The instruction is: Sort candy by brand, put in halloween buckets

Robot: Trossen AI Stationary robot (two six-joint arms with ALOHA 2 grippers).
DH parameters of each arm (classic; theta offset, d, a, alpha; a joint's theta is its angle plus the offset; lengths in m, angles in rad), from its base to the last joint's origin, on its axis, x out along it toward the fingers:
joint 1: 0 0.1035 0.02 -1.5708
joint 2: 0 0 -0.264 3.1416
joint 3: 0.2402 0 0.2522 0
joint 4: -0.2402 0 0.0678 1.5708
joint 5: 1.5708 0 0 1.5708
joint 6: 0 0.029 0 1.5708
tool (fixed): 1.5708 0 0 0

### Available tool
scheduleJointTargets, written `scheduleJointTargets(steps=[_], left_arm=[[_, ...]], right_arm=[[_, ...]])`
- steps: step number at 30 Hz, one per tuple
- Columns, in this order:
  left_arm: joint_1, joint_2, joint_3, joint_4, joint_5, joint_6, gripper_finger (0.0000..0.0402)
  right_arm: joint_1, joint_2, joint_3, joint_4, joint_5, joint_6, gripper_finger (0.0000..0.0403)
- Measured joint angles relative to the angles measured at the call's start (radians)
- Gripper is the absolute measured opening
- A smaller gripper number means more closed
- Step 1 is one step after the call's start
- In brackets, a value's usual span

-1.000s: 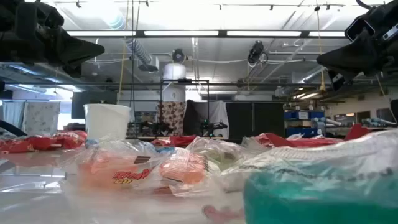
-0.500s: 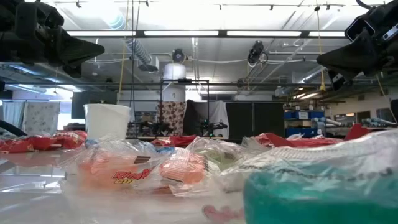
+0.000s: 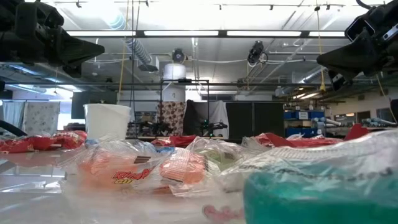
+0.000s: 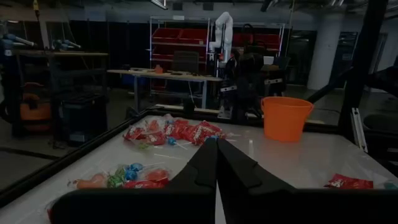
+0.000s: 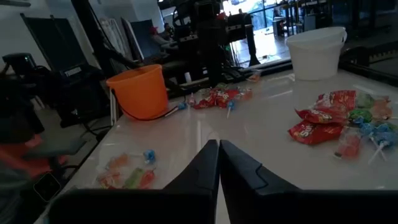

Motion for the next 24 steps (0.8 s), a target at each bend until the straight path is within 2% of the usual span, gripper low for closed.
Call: scheduleJointTargets(steps=[4, 8, 18, 24], left_arm=[[0.0, 0.0, 0.0, 0.0, 0.0, 0.0, 0.0012], [0.0, 0.0, 0.0, 0.0, 0.0, 0.0, 0.0012], [0.0, 0.0, 0.0, 0.016, 0.0, 0.0, 0.0012], [0.0, 0.0, 0.0, 0.066, 0.0, 0.0, 0.0012]], right_arm=[[0.0, 0.0, 0.0, 0.051, -0.023, 0.252, 0.0026], [0.0, 0.0, 0.0, 0.066, -0.03, 0.33, 0.0026], [0.0, 0.0, 0.0, 0.07, -0.024, 0.318, 0.0026], [-0.011, 0.0, 0.0, 0.122, 0.184, 0.066, 0.0026]])
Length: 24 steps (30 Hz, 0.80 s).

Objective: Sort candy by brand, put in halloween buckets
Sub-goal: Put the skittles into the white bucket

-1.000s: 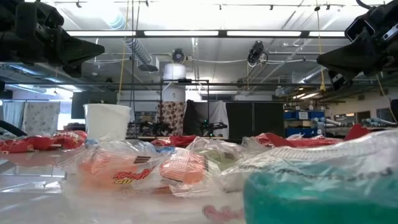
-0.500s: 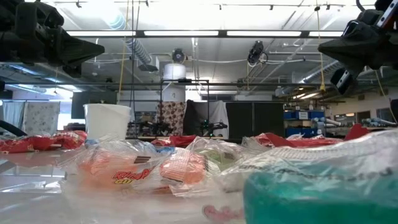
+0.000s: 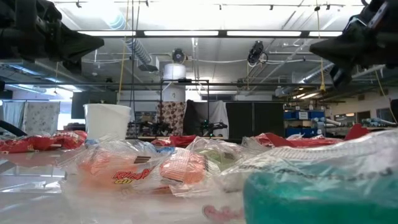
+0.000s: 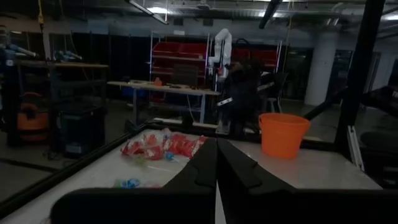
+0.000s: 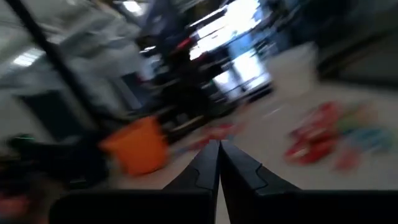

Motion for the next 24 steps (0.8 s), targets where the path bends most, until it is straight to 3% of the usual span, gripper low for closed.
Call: scheduleJointTargets(steps=[3, 8, 13, 16, 20, 24], left_arm=[[0.0, 0.0, 0.0, -0.014, -0.007, 0.0, 0.0012], [0.0, 0.0, 0.0, -0.037, -0.01, 0.015, 0.0012], [0.0, 0.002, 0.001, 0.027, -0.081, 0.048, 0.0012], [0.0, 0.024, 0.022, -0.019, -0.162, 0.027, 0.0013], [0.001, 0.108, 0.092, -0.126, -0.278, -0.061, 0.003], [0.001, 0.245, 0.186, -0.233, -0.31, -0.167, 0.0063]], right_arm=[[-0.012, 0.0, 0.0, 0.003, 0.137, -0.137, 0.0026], [-0.033, 0.007, 0.0, 0.069, 0.309, -0.107, 0.0026], [-0.085, 0.06, 0.024, 0.096, 0.191, -0.054, 0.0031], [-0.116, 0.149, 0.071, 0.075, 0.126, -0.045, 0.0041], [-0.16, 0.316, 0.141, 0.088, 0.129, -0.123, 0.0066], [-0.219, 0.481, 0.197, 0.184, 0.146, -0.21, 0.0099]])
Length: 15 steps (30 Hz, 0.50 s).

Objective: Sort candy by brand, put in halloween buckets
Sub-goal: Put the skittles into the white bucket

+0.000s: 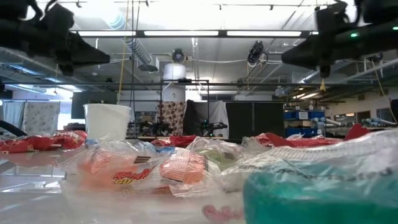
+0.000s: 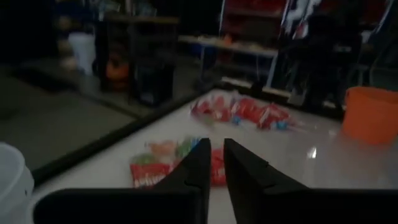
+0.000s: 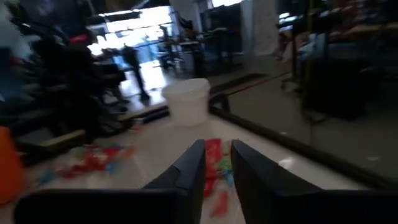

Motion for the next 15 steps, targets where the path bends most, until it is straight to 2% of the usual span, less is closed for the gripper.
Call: scheduleJointTargets(steps=[3, 7, 11, 15], left_arm=[[0.001, 0.111, 0.088, -0.112, 0.035, -0.109, 0.0094], [0.001, 0.261, 0.215, -0.31, 0.176, -0.274, 0.0126], [0.0, 0.4, 0.288, -0.432, 0.31, -0.36, 0.0132], [0.0, 0.508, 0.302, -0.504, 0.352, -0.414, 0.0133]], right_arm=[[-0.035, 0.107, 0.035, 0.06, 0.0, 0.009, 0.0123], [-0.056, 0.224, 0.071, 0.07, 0.0, -0.003, 0.0145], [-0.057, 0.324, 0.092, 0.095, -0.03, -0.037, 0.0155], [-0.054, 0.415, 0.093, 0.173, -0.052, -0.067, 0.0156]])
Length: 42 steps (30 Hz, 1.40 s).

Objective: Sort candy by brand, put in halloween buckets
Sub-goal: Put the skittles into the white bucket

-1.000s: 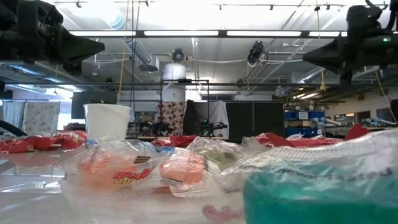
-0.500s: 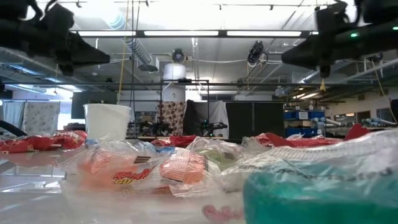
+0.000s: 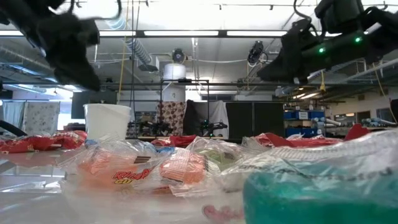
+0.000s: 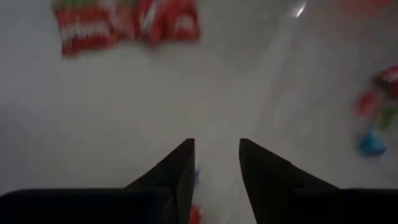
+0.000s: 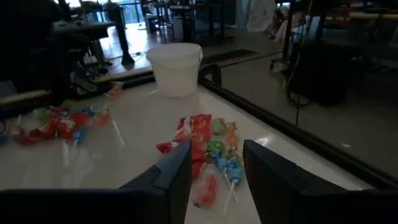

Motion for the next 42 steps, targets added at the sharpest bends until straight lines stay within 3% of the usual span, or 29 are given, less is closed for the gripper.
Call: scheduleJointTargets(steps=[8, 15, 22, 25, 32, 37, 42], left_arm=[[0.0, 0.187, -0.002, -0.108, 0.073, -0.108, 0.0133], [0.0, 0.318, -0.002, -0.108, 0.065, -0.112, 0.0153], [0.0, 0.443, 0.003, -0.102, 0.058, -0.126, 0.0178], [0.0, 0.458, 0.003, -0.101, 0.054, -0.151, 0.0149], [0.0, 0.448, 0.073, -0.115, 0.056, -0.152, 0.0015], [0.028, 0.448, 0.199, -0.192, 0.028, -0.098, 0.0015], [0.142, 0.448, 0.357, -0.354, -0.103, -0.055, 0.0006]], right_arm=[[0.0, 0.118, 0.0, 0.17, -0.019, -0.146, 0.0156], [0.0, 0.133, 0.0, 0.185, -0.121, -0.169, 0.0156], [0.0, 0.133, 0.0, 0.221, -0.135, -0.272, 0.0156], [-0.002, 0.133, 0.0, 0.236, -0.135, -0.314, 0.0155], [-0.03, 0.133, 0.0, 0.259, -0.135, -0.324, 0.0153], [-0.056, 0.138, 0.0, 0.275, -0.14, -0.318, 0.0151], [-0.069, 0.155, 0.0, 0.275, -0.167, -0.318, 0.0151]])
